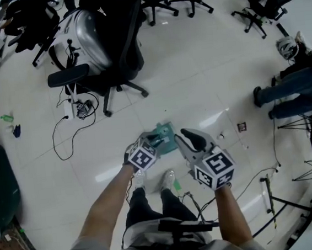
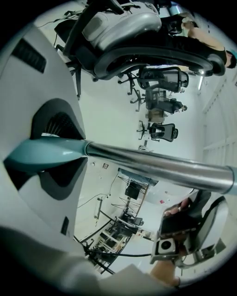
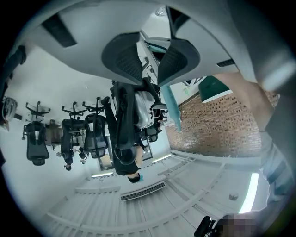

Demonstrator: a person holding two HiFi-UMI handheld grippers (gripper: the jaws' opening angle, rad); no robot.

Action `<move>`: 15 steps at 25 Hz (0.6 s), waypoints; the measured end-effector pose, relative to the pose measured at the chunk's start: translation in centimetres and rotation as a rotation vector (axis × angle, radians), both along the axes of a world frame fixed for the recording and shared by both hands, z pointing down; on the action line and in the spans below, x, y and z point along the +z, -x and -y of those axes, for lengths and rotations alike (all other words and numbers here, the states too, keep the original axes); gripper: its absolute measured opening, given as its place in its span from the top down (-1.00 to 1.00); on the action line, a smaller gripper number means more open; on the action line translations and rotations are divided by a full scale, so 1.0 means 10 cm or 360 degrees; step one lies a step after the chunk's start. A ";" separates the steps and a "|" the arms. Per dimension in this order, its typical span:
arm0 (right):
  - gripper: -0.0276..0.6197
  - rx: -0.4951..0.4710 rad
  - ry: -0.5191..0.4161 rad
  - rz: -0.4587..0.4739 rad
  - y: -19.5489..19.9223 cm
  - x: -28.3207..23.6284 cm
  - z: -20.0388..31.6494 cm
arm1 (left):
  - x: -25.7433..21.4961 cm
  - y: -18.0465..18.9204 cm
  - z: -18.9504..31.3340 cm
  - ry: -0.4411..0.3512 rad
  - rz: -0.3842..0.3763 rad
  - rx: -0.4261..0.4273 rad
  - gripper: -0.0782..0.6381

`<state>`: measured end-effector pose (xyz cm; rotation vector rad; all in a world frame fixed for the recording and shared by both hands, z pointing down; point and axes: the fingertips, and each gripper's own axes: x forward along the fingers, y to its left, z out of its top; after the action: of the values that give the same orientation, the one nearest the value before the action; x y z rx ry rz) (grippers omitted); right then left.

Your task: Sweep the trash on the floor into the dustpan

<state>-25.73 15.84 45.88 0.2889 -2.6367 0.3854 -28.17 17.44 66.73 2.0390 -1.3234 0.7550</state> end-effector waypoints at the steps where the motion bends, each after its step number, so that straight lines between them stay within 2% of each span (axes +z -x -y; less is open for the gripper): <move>1: 0.61 -0.0028 0.0011 0.0008 0.03 0.01 -0.02 | 0.00 0.00 -0.01 0.0000 0.0002 0.0000 0.48; 5: 0.39 -0.0180 0.0040 0.0037 0.21 0.06 -0.15 | 0.01 0.00 0.00 -0.0009 -0.0009 0.0003 0.48; 10: 0.38 -0.0253 0.0063 0.0060 0.43 0.12 -0.20 | 0.02 0.02 -0.02 0.0020 -0.0015 -0.0014 0.48; 15: 0.38 -0.0296 0.0054 0.0078 0.61 0.16 -0.21 | 0.01 0.02 0.01 -0.0006 -0.0012 -0.0011 0.48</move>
<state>-31.83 17.92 47.48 0.0230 -2.6734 0.3785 -28.34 17.37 66.85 2.0373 -1.3278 0.7418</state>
